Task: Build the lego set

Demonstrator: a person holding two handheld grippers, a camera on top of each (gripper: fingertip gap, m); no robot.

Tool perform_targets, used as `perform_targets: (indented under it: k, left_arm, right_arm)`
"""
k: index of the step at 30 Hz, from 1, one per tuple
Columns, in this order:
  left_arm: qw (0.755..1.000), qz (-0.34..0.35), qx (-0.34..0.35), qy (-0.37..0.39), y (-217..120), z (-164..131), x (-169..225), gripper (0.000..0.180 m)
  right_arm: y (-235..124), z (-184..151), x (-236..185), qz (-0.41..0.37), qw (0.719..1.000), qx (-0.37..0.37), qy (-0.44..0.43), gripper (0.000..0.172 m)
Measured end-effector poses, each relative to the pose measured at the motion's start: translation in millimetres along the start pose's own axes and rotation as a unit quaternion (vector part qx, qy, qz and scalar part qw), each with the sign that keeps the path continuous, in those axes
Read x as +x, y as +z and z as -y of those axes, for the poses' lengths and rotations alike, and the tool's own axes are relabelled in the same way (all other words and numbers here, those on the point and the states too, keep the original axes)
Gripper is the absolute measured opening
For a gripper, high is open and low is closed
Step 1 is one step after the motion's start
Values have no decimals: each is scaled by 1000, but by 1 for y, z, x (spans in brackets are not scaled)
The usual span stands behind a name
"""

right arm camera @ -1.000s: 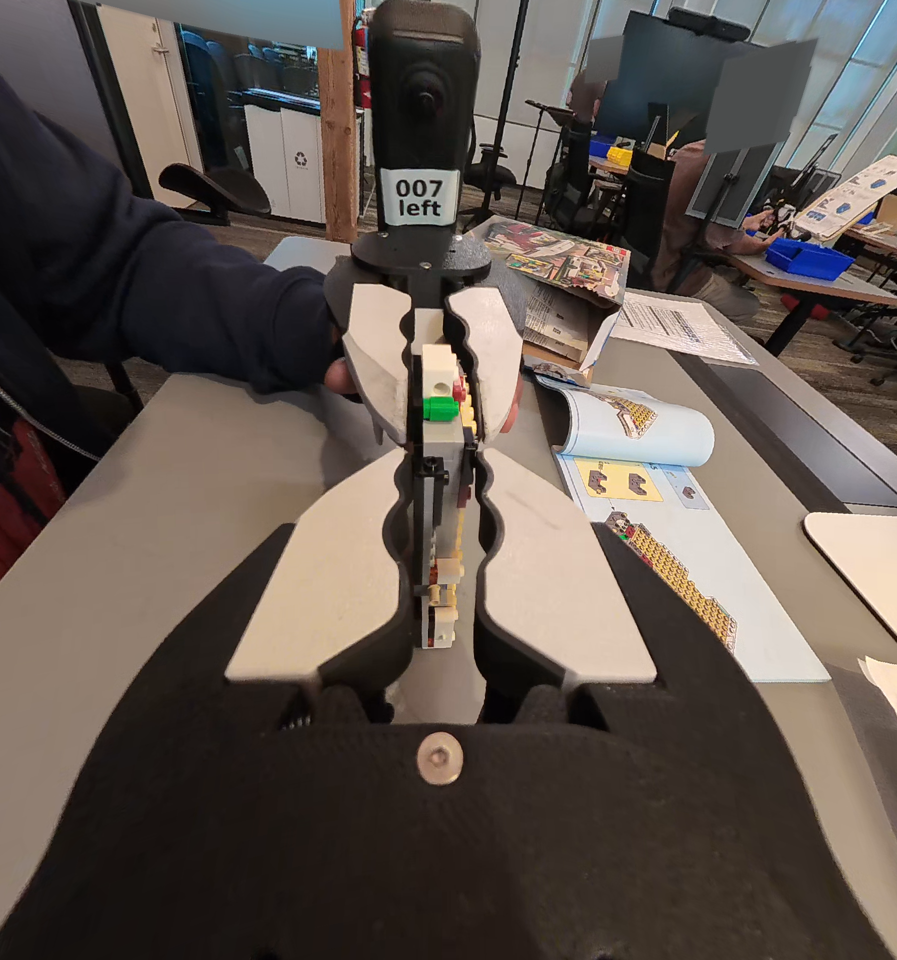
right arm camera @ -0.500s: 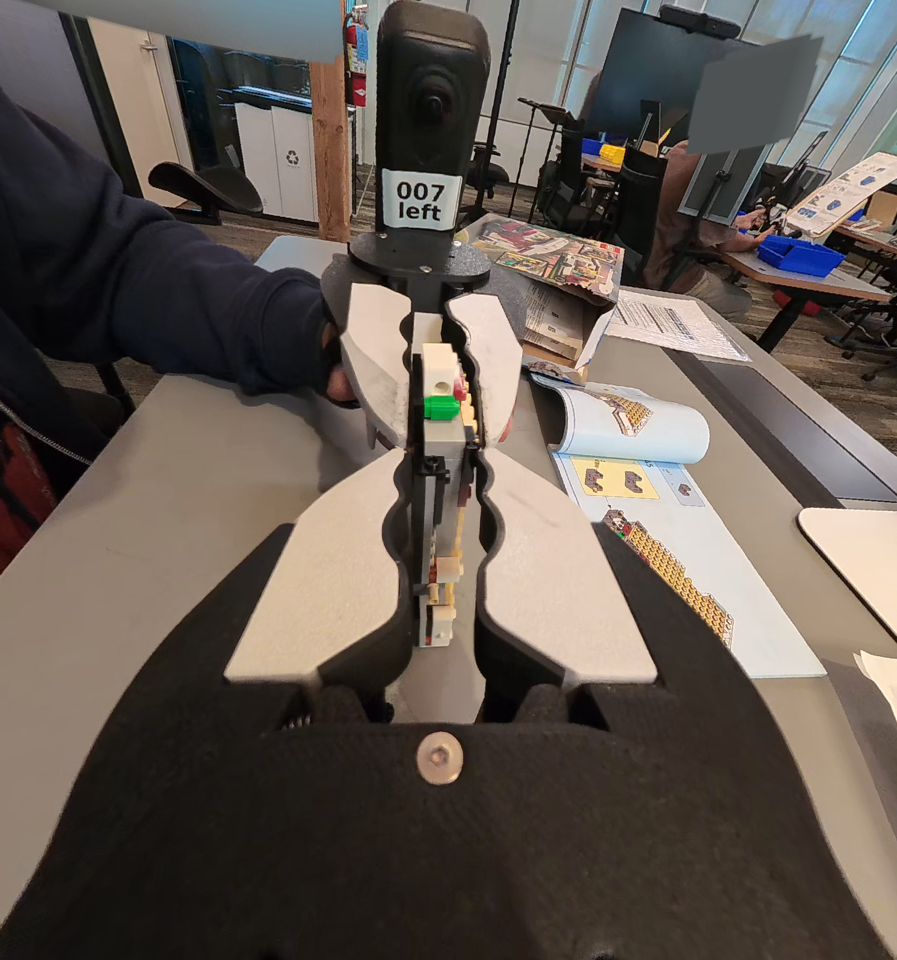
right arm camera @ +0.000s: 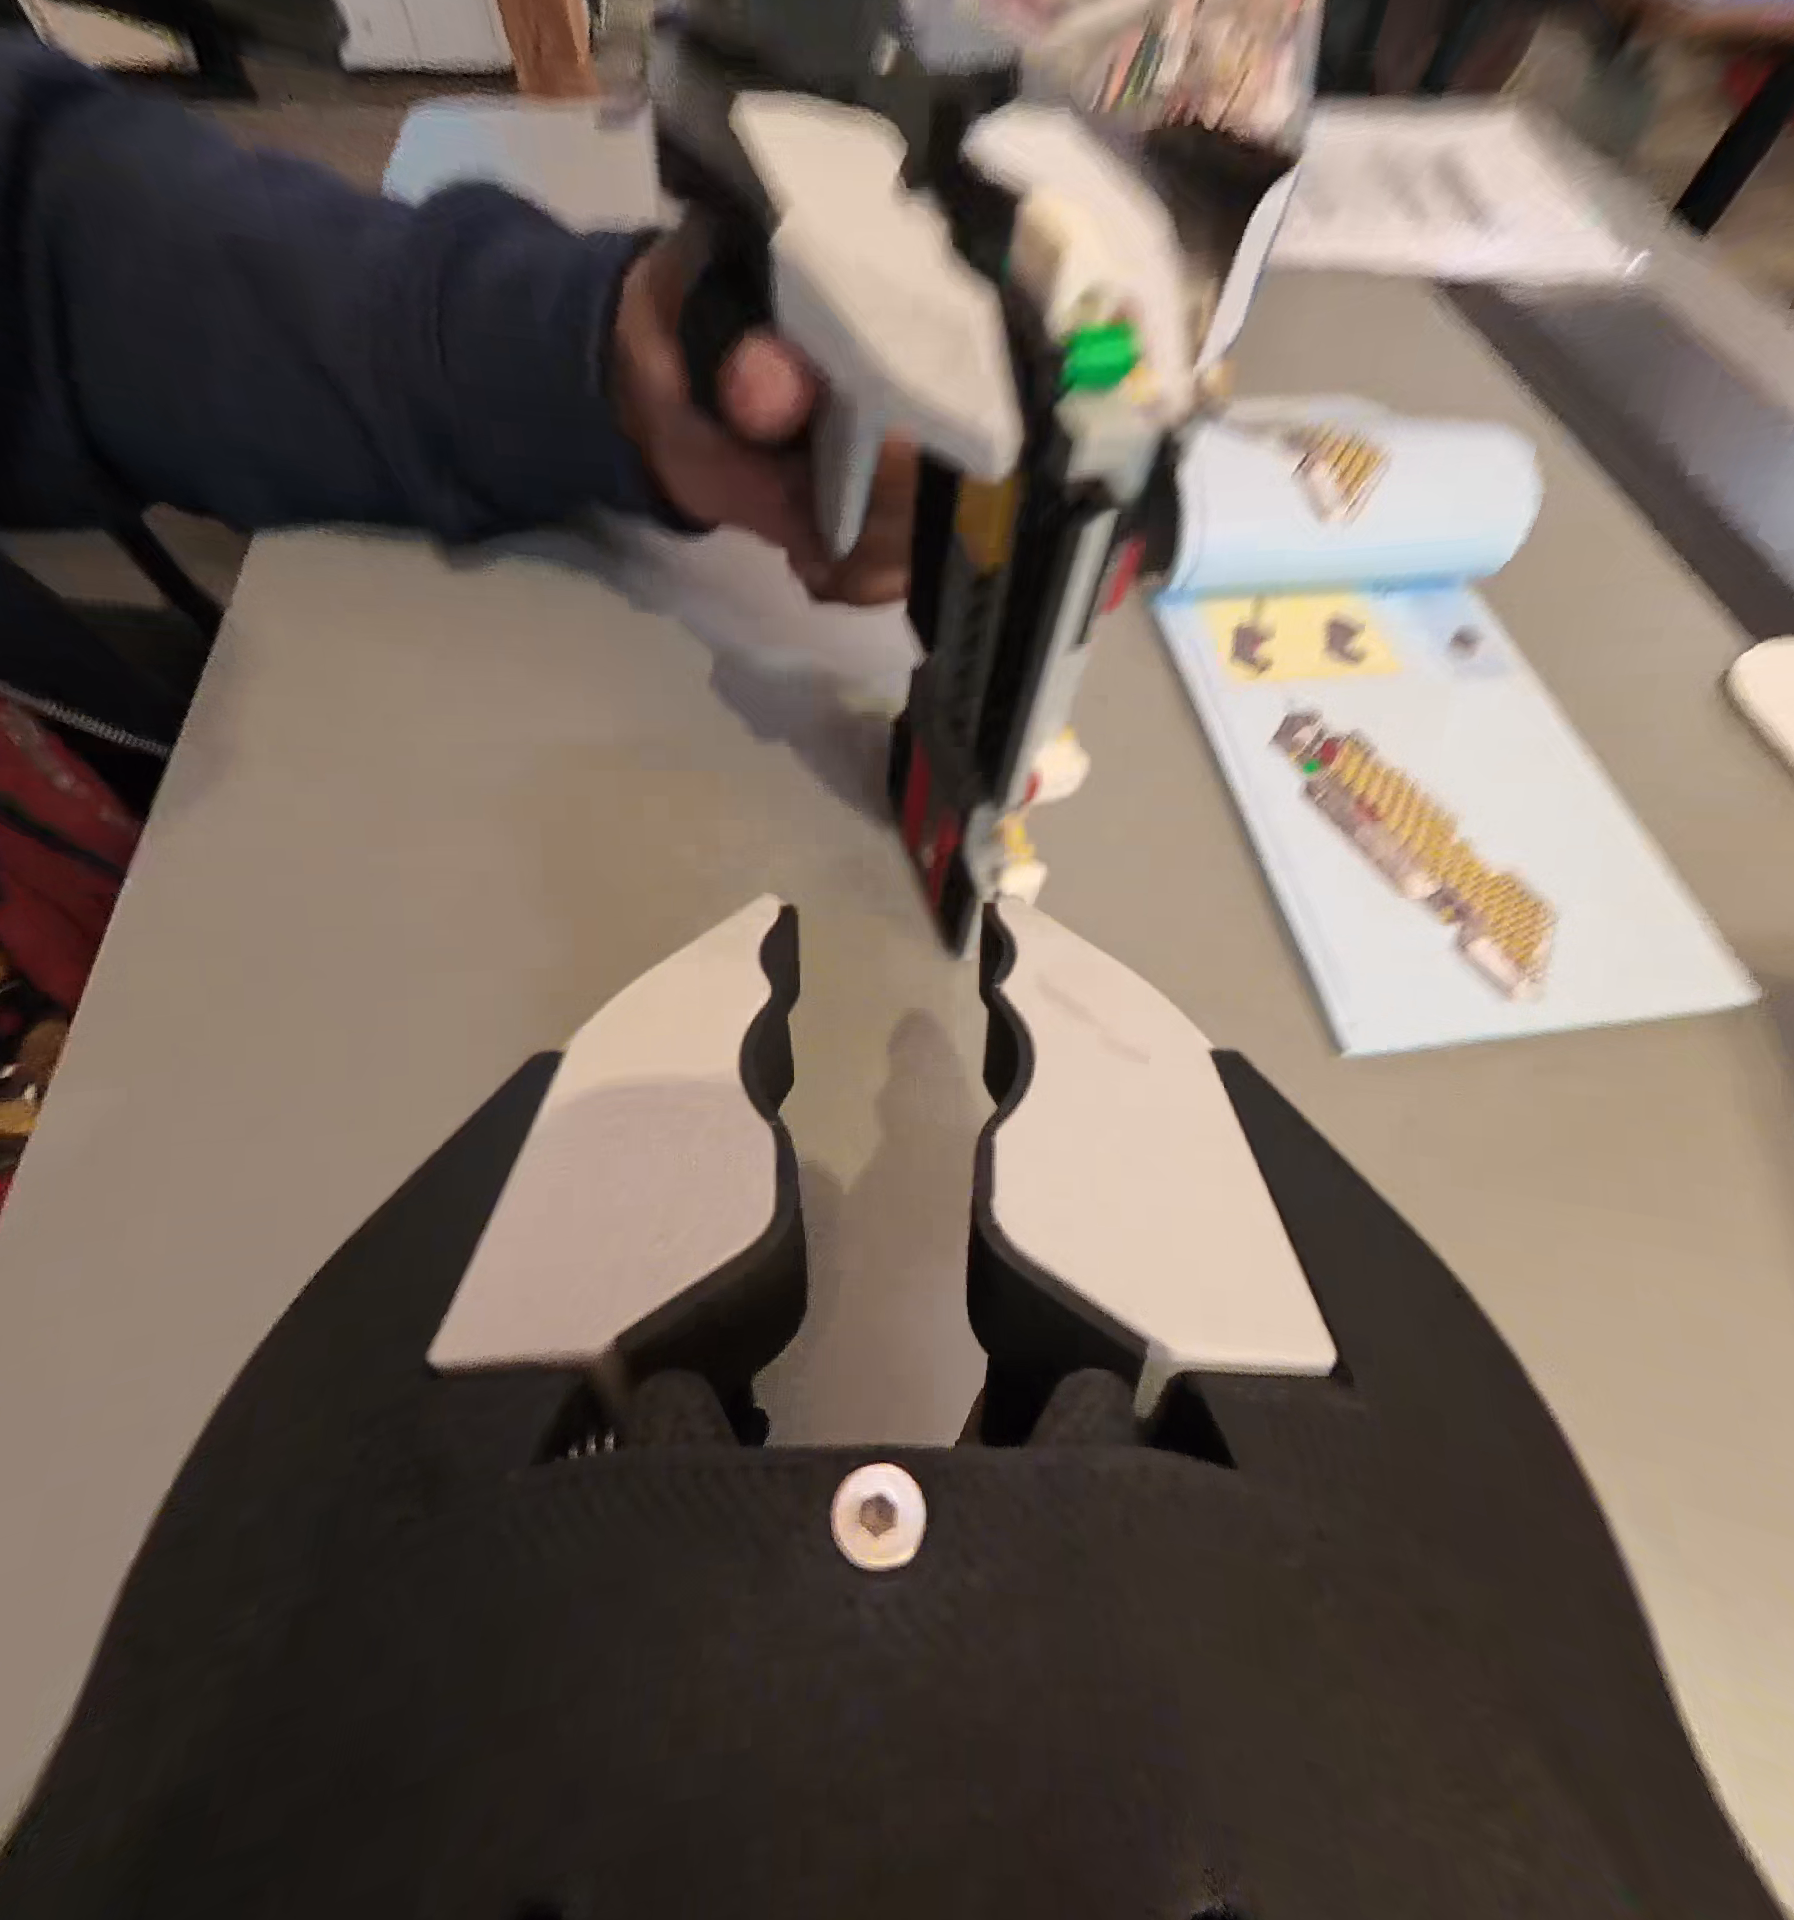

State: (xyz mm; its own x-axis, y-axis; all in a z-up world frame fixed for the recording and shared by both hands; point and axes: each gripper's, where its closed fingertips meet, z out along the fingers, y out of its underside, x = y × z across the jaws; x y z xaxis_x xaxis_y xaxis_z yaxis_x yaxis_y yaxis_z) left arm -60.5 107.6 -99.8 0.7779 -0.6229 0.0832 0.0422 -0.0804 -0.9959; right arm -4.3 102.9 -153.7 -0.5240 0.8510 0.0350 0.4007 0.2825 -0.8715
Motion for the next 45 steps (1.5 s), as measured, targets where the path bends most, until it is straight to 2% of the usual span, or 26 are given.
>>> perform_targets:
  k: [6, 14, 24, 30, 34, 39, 42, 45]
  left_arm:
    - [999, 21, -4, -29, -5, 0, -10, 24]
    - [999, 25, -15, -30, -3, 0, -6, 24]
    - [999, 20, -27, -15, 0, -1, 1, 24]
    - [999, 12, -26, -17, 0, -1, 3, 24]
    - [999, 2, -26, -21, 0, -2, 5, 24]
    - [999, -18, -26, -29, 1, -2, 11, 24]
    - [999, -28, -27, -26, 2, -3, 15, 24]
    - [999, -32, -26, -26, 3, -3, 17, 24]
  right_arm:
    - [25, -38, -36, 26, 995, -92, 25, 33]
    - [45, -46, -56, 4, 991, -124, 44, 30]
    - [58, -53, -53, -43, 985, -156, 54, 16]
    - [55, -49, -49, -39, 989, -131, 54, 8]
    - [42, -25, -49, -9, 998, -38, 56, 8]
    - [15, 7, -43, 19, 994, 77, 81, 8]
    - [6, 10, -36, 4, 994, 80, 76, 8]
    - [4, 2, -29, -24, 998, 35, 55, 8]
